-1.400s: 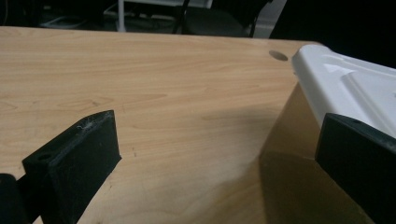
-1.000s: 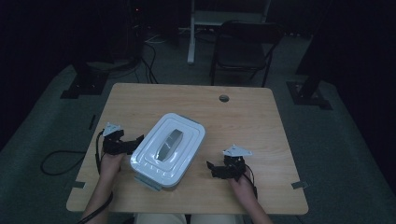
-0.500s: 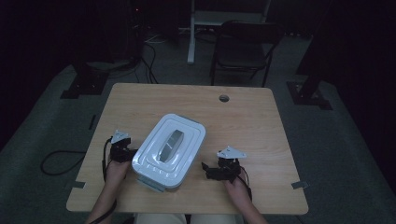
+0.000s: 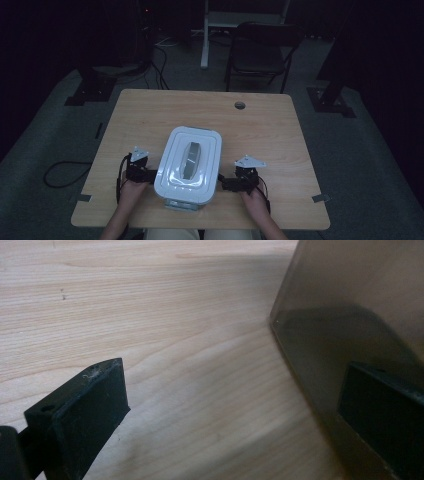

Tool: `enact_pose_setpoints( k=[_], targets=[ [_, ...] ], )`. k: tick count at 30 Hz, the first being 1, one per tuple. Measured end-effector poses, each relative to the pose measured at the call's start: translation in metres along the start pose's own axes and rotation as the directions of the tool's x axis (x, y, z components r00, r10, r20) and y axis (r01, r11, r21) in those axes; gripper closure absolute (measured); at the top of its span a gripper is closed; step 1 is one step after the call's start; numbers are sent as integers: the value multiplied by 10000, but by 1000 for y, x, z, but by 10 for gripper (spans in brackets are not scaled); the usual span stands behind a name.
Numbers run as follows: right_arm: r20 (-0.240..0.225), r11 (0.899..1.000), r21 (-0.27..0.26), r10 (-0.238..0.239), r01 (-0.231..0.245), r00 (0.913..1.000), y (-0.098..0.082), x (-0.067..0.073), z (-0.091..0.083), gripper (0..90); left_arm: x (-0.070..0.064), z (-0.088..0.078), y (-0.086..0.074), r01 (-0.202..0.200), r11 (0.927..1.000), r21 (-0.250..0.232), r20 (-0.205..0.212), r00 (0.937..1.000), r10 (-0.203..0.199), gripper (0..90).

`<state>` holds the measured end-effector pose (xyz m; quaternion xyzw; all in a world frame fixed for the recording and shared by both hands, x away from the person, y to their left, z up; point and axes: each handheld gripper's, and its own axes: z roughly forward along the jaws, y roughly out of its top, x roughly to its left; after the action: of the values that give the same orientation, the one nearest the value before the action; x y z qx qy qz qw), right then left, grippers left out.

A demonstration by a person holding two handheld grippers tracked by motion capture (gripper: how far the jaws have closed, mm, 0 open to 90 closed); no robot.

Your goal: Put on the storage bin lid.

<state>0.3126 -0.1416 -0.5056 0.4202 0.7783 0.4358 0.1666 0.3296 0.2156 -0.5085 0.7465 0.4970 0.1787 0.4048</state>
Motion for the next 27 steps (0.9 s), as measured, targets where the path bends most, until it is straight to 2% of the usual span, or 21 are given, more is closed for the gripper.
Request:
enact_pose_setpoints(
  k=[10, 16, 20, 23, 27],
  targets=[
    [190, 9999, -34, 164, -163, 9997, 2, -13, -5, 128, -19, 4, -2, -197, 9997, 143, 536, 9984, 189, 7],
    [307, 10000, 13, 36, -36, 9995, 1, -22, -10, 128, -26, 10, 0, -366, 9990, 250, 823, 9960, 344, 7],
    [357, 9999, 15, 158, -159, 9992, -2, -28, -13, 128, -29, 13, 1, -421, 9989, 183, 990, 9943, 401, 8],
    [394, 9997, 4, 246, -246, 9989, -4, -32, -14, 128, -32, 16, 1, -481, 9987, 191, 1305, 9904, 452, 8],
    [415, 9995, 2, 300, -300, 9987, -5, -35, -16, 128, -33, 19, 1, -558, 9984, 70, 1372, 9891, 543, 7]
  ],
)
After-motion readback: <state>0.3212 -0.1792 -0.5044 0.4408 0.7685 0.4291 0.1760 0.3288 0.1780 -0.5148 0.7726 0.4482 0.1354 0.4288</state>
